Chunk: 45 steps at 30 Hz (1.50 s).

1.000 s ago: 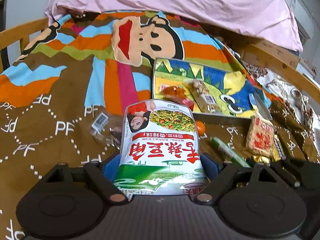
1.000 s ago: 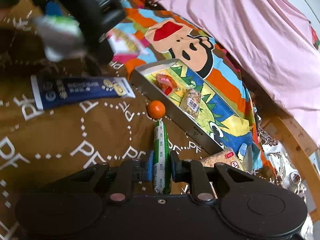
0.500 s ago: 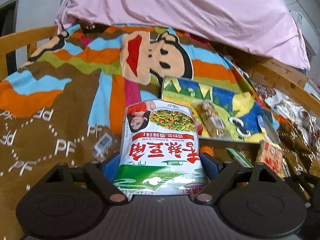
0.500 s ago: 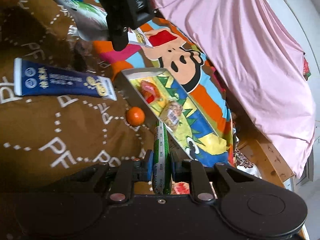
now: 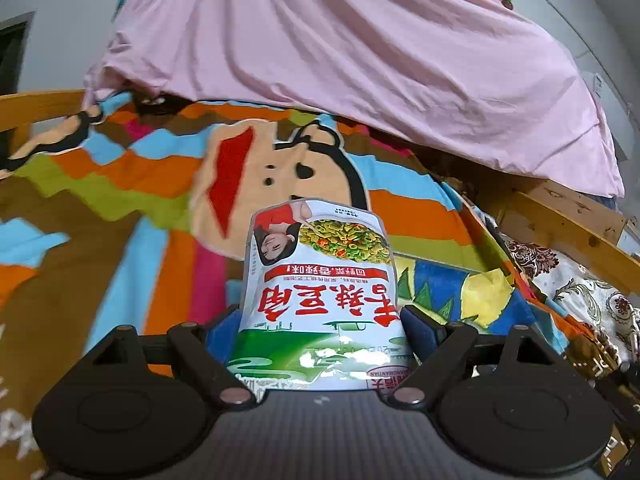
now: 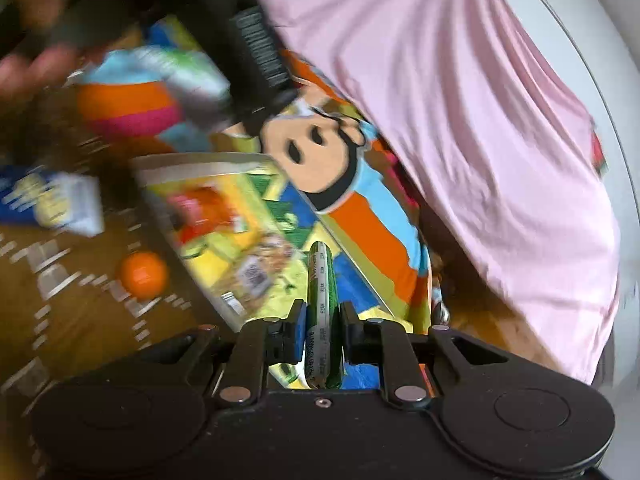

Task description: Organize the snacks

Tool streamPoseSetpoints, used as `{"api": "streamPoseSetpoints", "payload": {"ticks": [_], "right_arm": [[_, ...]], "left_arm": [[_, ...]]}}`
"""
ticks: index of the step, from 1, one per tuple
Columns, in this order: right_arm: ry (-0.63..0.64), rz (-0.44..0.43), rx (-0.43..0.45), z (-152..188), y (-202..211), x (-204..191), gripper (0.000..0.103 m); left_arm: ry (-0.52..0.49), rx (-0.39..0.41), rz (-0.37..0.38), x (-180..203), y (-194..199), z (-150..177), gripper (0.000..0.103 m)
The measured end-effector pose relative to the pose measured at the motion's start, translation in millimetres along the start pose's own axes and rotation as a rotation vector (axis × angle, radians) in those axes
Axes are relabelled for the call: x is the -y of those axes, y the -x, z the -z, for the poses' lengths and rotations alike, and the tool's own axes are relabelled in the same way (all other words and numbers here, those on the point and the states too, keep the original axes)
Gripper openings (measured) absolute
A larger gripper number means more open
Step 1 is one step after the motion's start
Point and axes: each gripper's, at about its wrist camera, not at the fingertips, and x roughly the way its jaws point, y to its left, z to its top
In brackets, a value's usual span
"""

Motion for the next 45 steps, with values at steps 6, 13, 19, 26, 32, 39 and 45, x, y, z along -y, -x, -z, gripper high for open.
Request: {"api": "streamPoseSetpoints", "payload": {"ticks": [6, 13, 19, 26, 32, 39, 45], "right_arm": [[-0.188, 0.008, -0.056, -1.4, -50.0, 18.6, 0.019], [-0.232, -0.027, -0.118, 0.3, -87.5, 9.9, 0.019], [-0.218, -0.04, -0.147, 6.5, -101.0, -0.3, 0.019], [-0.25, -0.043, -0.154, 7.8, -107.5, 2.3, 0.018], [-0.26, -0.036, -0.151, 8.4, -107.4, 4.7, 0.027], [-0.315, -0.016, -0.146, 6.2, -99.1, 18.0, 0.045], [-0.403, 0.017, -0.131, 1.6, -77.7, 40.6, 0.062]], "left_arm": [[-0.051, -0.002, 0.015, 12.3, -43.8, 4.4, 0.087], [-0.064, -0.046, -0.027, 18.2, -69.1, 17.6, 0.087], [-0.134, -0.062, -0.042, 26.2, -76.5, 20.2, 0.087], [-0.174, -0.074, -0.014, 33.9, -85.1, 22.4, 0.089], [-0.14, -0.122, 0.013, 30.2, -92.2, 25.1, 0.095], [-0.085, -0.11, 0.044, 22.0, -87.9, 20.6, 0.101], [-0.056, -0.073, 0.029, 19.7, -74.5, 13.1, 0.102]]}}
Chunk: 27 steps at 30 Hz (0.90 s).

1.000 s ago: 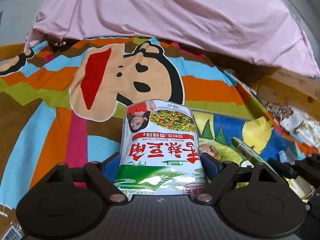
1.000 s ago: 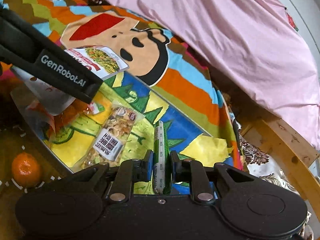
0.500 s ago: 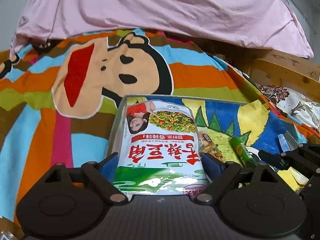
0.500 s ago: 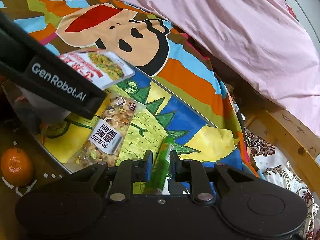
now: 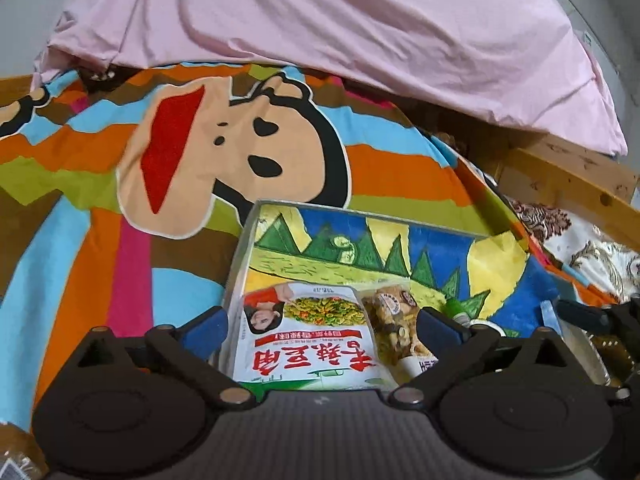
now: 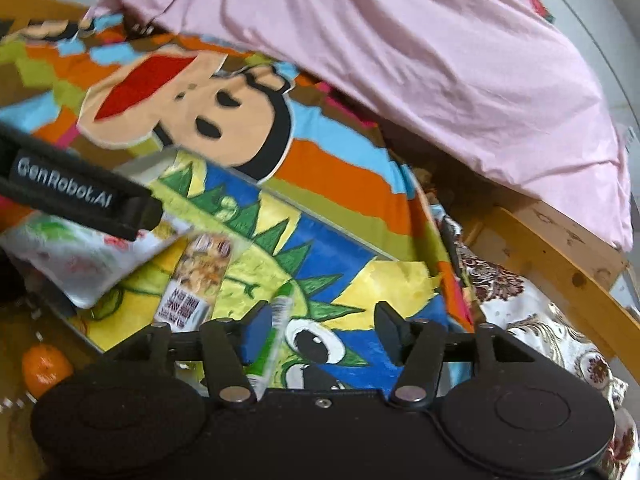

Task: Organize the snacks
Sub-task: 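Lower the pea bag and sausage stick into the tray and open both tools, then lift both tools away from the tray toward the remaining snacks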

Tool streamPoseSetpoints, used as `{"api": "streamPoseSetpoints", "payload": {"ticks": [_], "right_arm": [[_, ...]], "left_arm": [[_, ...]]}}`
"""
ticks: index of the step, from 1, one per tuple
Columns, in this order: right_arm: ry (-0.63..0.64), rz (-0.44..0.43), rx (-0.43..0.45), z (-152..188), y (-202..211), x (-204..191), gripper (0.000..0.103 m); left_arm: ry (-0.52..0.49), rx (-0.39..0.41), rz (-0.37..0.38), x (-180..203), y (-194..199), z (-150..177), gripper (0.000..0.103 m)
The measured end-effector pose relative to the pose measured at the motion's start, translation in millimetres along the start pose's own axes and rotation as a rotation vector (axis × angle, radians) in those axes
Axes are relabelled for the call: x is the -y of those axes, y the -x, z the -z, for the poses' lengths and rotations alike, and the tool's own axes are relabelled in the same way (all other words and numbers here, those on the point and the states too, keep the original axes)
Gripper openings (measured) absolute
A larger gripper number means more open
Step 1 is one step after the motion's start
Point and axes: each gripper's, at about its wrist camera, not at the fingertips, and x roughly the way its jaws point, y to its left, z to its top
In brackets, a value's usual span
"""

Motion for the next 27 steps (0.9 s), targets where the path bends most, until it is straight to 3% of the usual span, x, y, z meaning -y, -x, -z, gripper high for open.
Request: {"api": "streamPoseSetpoints", "payload": {"ticks": [8, 15, 27], "right_arm": [[-0.137, -0.016, 0.075, -11.6, 47.3, 30.6, 0.082], [-0.292, -0.04, 0.177, -14.0, 115.2, 60.7, 0.098], [-0.386, -0.105, 0.307, 14.1, 237.6, 89.6, 0.102]], "left_arm": [[0.022, 0.049, -0.04, 4.5, 43.5, -14.3, 0.102], [0.028, 0.083, -0.069, 11.4, 103.5, -24.7, 0.102], [-0.033, 0.104, -0.101, 39.4, 215.3, 3.0, 0.102]]}}
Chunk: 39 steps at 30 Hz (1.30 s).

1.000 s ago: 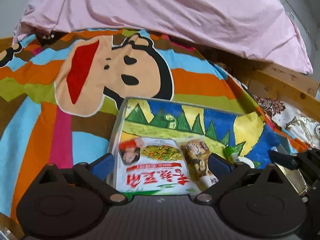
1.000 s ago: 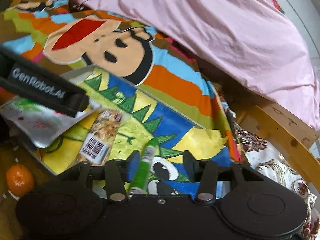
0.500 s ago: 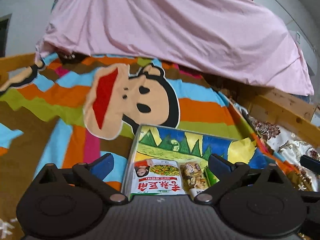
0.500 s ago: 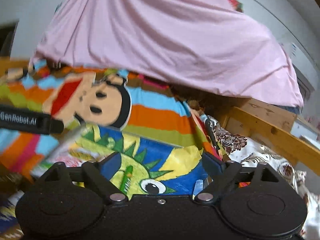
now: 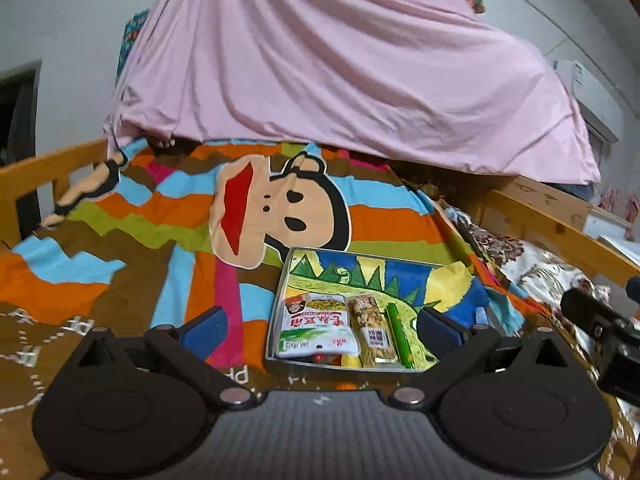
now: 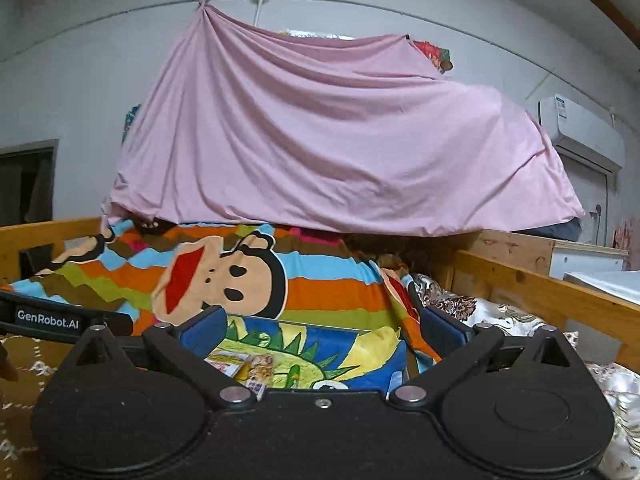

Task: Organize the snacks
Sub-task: 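Lift both tools away from the tray toward the remaining snacks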

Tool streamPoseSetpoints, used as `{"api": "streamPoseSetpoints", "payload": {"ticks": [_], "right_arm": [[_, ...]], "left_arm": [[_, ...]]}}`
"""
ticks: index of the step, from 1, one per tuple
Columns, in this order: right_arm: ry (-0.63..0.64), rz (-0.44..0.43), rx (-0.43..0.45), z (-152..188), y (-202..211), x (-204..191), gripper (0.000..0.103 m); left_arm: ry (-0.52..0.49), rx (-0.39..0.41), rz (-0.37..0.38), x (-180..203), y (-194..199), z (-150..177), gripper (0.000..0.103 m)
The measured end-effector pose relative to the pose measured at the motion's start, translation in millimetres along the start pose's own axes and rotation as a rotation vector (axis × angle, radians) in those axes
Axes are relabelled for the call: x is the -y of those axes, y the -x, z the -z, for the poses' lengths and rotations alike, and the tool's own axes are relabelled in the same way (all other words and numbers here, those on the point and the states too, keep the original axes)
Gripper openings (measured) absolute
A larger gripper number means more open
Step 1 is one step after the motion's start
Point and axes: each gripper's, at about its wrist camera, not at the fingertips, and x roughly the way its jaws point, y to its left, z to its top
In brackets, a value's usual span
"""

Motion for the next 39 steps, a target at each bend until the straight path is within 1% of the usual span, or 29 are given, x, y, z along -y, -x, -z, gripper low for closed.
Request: {"api": "streamPoseSetpoints", "payload": {"ticks": [5, 8, 12, 14, 19, 21, 27, 32, 36, 39], "right_arm": [[-0.011, -0.038, -0.023, 4.0, 37.8, 0.2, 0.102], [-0.024, -0.069, -0.055, 9.7, 58.5, 0.6, 0.102], [-0.03, -0.105, -0.092, 17.6, 81.0, -1.6, 0.102], [-0.03, -0.117, -0.1, 20.7, 90.8, -4.1, 0.102], [-0.031, -0.158, -0.143, 28.3, 109.6, -13.7, 0.102], [-0.021, -0.166, -0.17, 32.8, 113.6, -19.2, 0.102], [-0.04, -0.192, -0.304, 49.5, 112.1, -30.2, 0.102], [-0.017, -0.216, -0.365, 58.5, 104.3, -44.6, 0.102], [0.046, -0.239, -0.393, 62.6, 100.6, -58.1, 0.102], [0.093, -0.263, -0.414, 66.8, 96.8, -69.1, 0.102]], "left_arm": [[-0.075, 0.02, -0.031, 4.0, 40.7, 14.7, 0.102], [-0.081, 0.007, -0.038, 0.9, 61.0, 25.6, 0.102], [-0.032, -0.036, -0.039, -8.9, 82.1, 40.2, 0.102], [-0.023, -0.075, -0.04, -12.3, 89.4, 48.7, 0.102], [-0.069, -0.149, -0.076, -14.8, 103.7, 71.3, 0.102], [-0.083, -0.16, -0.092, -14.7, 107.9, 74.2, 0.102], [-0.093, -0.208, -0.125, -18.1, 110.2, 79.4, 0.102], [-0.038, -0.261, -0.133, -31.9, 105.2, 78.5, 0.102], [0.056, -0.33, -0.152, -53.2, 91.3, 72.7, 0.102], [0.122, -0.353, -0.146, -68.7, 83.1, 68.9, 0.102]]}}
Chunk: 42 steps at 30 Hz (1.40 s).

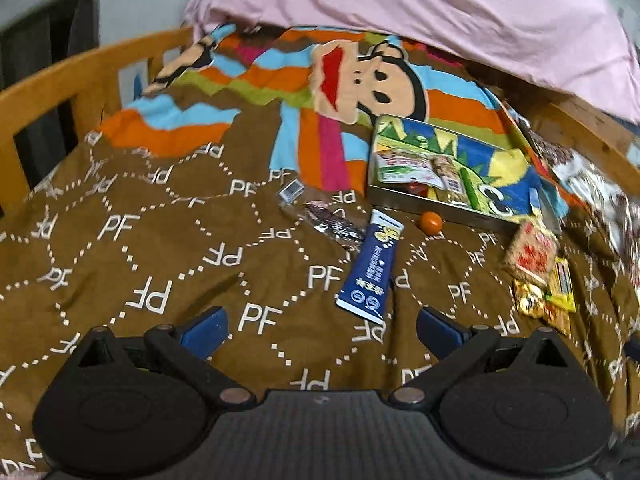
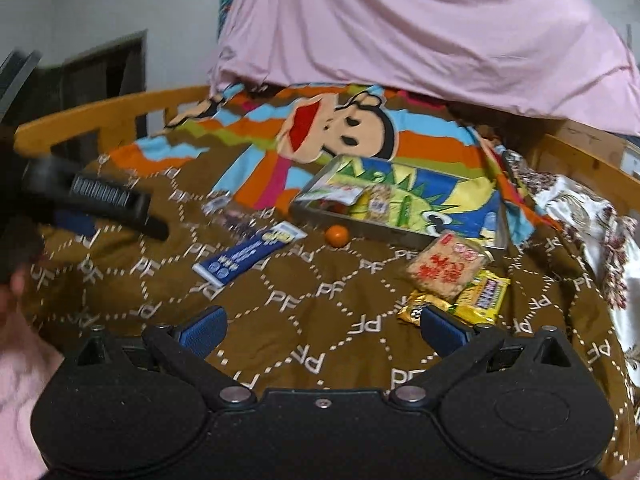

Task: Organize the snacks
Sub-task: 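Lift both tools away from the tray toward the remaining snacks, then grasp the blue milk powder stick with the right tool while the left tool grasps the jerky pack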

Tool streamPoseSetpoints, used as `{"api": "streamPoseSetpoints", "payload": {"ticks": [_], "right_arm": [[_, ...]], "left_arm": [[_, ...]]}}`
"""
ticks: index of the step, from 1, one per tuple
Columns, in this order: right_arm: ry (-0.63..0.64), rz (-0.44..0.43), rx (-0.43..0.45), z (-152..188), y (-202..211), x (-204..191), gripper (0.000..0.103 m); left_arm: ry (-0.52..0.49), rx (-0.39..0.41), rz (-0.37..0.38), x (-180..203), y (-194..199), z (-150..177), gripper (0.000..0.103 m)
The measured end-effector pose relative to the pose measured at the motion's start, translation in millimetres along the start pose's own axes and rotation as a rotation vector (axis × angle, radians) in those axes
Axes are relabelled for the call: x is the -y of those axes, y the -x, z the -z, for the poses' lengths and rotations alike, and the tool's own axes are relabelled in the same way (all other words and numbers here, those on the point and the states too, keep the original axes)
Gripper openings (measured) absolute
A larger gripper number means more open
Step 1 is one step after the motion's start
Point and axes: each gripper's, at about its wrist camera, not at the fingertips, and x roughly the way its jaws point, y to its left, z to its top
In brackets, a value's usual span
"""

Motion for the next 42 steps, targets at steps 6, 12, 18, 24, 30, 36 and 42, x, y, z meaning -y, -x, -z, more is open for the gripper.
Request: {"api": "streamPoseSetpoints", "payload": {"ticks": [6, 12, 18, 24, 30, 36, 42], "right_arm": [[0.103, -0.029, -0.047, 3.3, -14.4, -22.8, 0.102], [0.165, -0.052, -0.075, 4.7, -25.3, -34.2, 0.102], [0.172, -0.092, -0.107, 2.0, -45.8, -36.3, 0.102], [0.179, -0.164, -0.087, -10.6, -81.7, -48.7, 0.102], [0.191, -0.169, -0.034, -22.2, -119.3, -63.7, 0.102], [0.107, -0.158, -0.007, -32.5, -148.9, -58.9, 0.092], [0.006, -0.13, -0.026, -44.3, -181.8, -53.4, 0.074]], "left_arm": [[0.054, -0.044, 0.03, -14.7, -18.4, -14.3, 0.102], [0.002, -0.075, 0.073, -9.7, -40.5, -24.7, 0.102], [-0.104, -0.081, 0.086, 5.7, -58.6, -38.7, 0.102], [0.078, -0.112, 0.221, -9.5, -89.9, -64.2, 0.102], [0.263, -0.108, 0.249, -33.7, -128.8, -80.0, 0.102], [0.389, -0.148, 0.341, -47.1, -155.3, -86.2, 0.102], [0.505, -0.182, 0.418, -59.4, -179.8, -85.9, 0.102]]}}
